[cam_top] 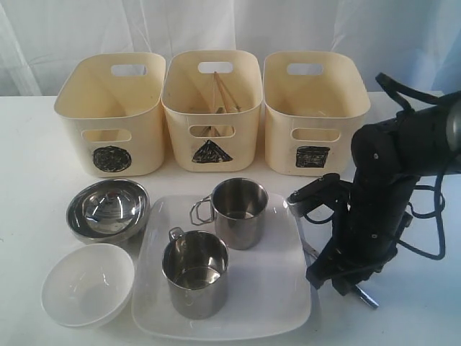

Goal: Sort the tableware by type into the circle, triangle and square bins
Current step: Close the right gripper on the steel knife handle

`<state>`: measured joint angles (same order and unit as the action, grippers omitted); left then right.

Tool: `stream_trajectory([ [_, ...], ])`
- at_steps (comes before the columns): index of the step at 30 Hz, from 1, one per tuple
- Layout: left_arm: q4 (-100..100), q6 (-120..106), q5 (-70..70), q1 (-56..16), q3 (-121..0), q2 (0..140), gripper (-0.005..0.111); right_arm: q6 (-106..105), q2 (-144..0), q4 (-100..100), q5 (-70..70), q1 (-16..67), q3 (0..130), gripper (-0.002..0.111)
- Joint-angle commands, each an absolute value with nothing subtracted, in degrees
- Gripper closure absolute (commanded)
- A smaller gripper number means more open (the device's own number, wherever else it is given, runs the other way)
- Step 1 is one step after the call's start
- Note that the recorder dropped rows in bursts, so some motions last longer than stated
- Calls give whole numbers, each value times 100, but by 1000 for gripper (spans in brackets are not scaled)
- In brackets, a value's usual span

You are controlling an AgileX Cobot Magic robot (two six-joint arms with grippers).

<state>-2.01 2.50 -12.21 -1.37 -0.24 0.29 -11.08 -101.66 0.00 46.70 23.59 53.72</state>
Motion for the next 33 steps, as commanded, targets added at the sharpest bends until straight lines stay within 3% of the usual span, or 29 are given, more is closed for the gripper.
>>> stream_trajectory([
  [1,-207,272,-1209,-125,0,0,107,-1178,-10319,0,4543,2331,5332,69],
  [7,-207,272,-1209,-125,0,0,107,-1178,-10759,0,4479,2331,5332,72],
  [14,-207,272,-1209,-125,0,0,107,-980,-11194,0,4748,2331,5328,108],
  [33,-207,272,-1209,-125,0,0,107,-278,-11240,-872,4881,2099,5179,108],
])
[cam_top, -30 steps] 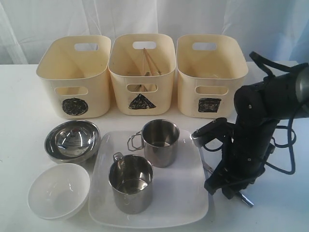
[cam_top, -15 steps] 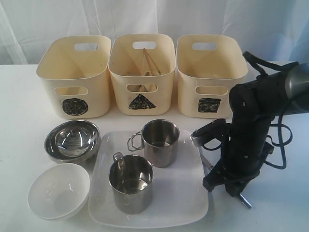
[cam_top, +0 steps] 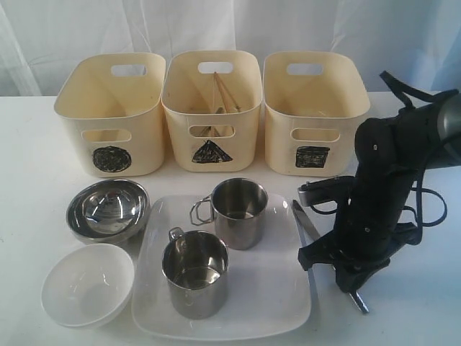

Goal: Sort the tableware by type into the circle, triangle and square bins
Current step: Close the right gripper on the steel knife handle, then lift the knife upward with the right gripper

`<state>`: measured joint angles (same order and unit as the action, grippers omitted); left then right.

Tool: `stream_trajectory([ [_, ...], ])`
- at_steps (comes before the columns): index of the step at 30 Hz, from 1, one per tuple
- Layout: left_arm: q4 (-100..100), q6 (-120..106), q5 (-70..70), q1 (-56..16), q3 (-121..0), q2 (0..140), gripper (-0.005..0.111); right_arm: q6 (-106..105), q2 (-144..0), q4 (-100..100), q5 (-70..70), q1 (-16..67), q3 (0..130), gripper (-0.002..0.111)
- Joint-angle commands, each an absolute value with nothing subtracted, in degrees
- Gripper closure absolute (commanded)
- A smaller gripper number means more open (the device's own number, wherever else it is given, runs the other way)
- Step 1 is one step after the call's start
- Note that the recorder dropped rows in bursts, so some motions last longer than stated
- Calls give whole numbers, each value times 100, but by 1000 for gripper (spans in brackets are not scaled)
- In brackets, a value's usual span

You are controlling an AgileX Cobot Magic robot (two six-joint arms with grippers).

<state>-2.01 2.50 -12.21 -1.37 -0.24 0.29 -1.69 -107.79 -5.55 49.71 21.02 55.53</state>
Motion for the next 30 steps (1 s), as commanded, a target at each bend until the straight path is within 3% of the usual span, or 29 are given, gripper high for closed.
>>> stream_trajectory([
  [1,-207,272,-1209,-125,0,0,107,-301,-11202,-874,4877,2099,5179,108],
  [30,-207,269,-1209,-125,0,0,107,-365,-9844,-767,4878,1857,5190,108],
])
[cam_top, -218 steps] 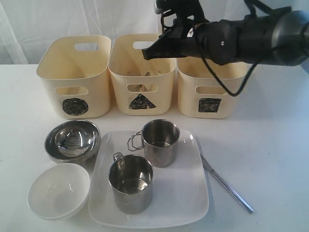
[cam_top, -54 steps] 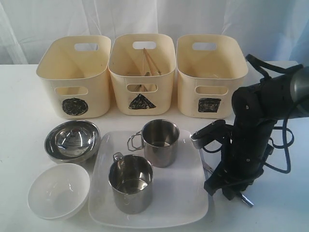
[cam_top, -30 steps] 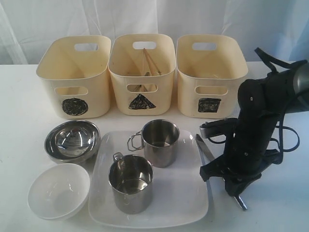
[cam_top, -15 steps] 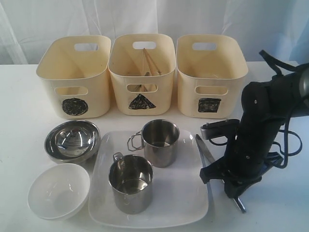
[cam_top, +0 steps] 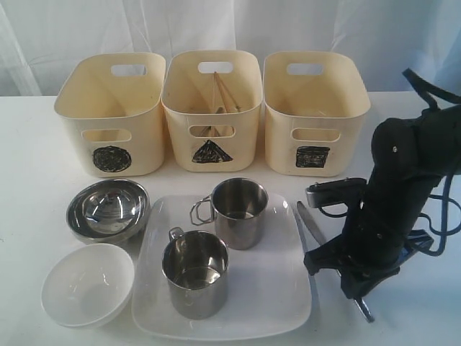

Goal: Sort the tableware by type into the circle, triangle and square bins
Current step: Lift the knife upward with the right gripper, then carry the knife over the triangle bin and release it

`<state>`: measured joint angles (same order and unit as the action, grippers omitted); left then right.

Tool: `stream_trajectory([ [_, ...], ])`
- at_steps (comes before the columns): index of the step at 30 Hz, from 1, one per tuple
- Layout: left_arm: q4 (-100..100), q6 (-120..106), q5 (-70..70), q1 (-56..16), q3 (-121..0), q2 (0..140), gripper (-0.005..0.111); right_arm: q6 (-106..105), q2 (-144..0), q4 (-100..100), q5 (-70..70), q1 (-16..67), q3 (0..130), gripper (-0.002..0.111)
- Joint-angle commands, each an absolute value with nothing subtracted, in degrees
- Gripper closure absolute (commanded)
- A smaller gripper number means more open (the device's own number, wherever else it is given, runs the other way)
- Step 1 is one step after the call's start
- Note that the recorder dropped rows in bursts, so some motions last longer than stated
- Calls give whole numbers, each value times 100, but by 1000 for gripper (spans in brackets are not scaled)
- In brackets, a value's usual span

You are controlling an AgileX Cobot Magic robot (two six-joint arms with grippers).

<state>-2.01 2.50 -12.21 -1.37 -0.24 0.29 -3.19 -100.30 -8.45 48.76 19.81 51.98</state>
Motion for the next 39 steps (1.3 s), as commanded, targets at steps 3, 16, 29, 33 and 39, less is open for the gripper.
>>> stream_trajectory([
  [3,-207,269,-1209,-125,0,0,107,-365,-9778,-754,4869,1773,5190,108],
  [16,-207,269,-1209,-125,0,0,107,-423,-9105,-751,4993,1760,5379,108],
  [29,-207,269,-1209,-125,0,0,107,-1291,-8478,-1715,5022,1760,6464,108],
  [33,-207,269,-1209,-125,0,0,107,-1596,-8534,-2065,4313,1760,6815,108],
  [39,-207,269,-1209,-125,0,0,107,-1999,-9070,-2617,3151,1770,7339,108],
])
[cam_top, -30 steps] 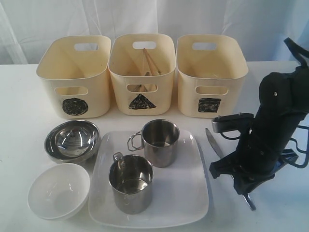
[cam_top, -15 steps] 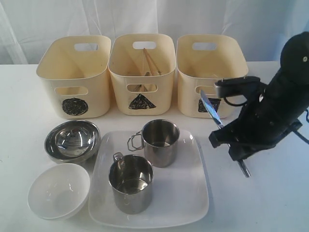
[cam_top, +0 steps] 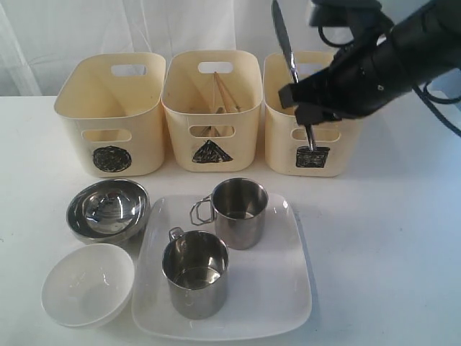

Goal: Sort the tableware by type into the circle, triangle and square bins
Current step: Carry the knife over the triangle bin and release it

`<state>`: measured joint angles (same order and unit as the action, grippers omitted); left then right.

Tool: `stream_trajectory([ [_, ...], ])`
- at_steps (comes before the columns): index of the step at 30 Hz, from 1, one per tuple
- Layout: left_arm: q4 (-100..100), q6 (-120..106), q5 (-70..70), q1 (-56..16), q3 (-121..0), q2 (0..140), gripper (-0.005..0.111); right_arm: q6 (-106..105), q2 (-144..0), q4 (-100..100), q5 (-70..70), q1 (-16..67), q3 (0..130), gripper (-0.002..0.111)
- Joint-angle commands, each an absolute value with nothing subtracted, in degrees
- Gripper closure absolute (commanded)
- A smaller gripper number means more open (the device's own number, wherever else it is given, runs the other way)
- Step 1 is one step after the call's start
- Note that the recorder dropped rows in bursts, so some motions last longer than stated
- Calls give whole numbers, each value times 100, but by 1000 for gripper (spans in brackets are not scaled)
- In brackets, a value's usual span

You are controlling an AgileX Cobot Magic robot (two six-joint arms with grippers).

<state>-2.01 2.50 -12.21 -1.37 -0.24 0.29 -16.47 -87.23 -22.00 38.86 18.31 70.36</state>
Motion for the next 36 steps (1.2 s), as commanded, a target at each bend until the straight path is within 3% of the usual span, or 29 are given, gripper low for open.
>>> stream_trajectory([
  [1,-207,269,-1209,-125,0,0,107,-2146,-9245,-2845,2970,1778,7454,108],
  [10,-207,269,-1209,-125,0,0,107,-3919,-10607,-4511,2062,2116,8478,108],
  [21,-207,269,-1209,-125,0,0,107,-4201,-11712,-4672,1711,2280,9496,107],
  [30,-207,269,-1209,-125,0,0,107,-4213,-11810,-4685,1673,2280,9591,75],
  [36,-207,269,-1209,-125,0,0,107,-4132,-11660,-4685,1791,2280,9600,73],
])
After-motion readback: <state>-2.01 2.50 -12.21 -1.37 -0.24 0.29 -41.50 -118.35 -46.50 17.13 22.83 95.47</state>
